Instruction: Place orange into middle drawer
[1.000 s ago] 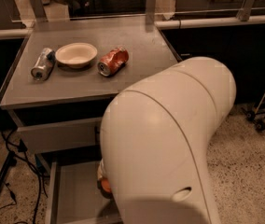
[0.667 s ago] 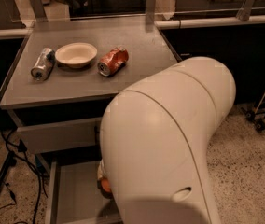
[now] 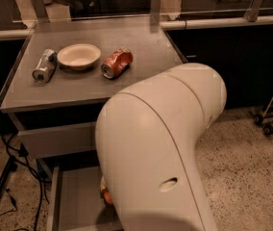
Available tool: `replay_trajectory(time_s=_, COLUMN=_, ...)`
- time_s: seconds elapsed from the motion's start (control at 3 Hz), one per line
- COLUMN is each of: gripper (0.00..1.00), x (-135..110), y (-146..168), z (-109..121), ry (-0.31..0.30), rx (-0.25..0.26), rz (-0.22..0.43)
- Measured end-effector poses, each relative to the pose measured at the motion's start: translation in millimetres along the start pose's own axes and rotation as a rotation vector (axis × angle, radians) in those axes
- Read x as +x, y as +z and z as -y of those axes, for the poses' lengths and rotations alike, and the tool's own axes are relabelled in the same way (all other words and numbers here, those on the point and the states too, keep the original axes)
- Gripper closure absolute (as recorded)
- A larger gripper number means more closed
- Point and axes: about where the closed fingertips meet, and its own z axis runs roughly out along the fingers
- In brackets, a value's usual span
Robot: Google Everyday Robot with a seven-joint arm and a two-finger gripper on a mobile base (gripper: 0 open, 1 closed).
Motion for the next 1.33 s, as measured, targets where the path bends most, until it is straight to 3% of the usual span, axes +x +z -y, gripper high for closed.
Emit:
replay_trajectory(time_s=1.0, gripper=1.0, x=-1.7, y=7.9, z=1.1, ry=0.001, rx=-0.016, rz=0.006)
replay_trajectory(time_s=1.33, gripper=0.81, x=-1.7, y=7.9, z=1.1, ry=0.001, rx=-0.016, rz=0.006)
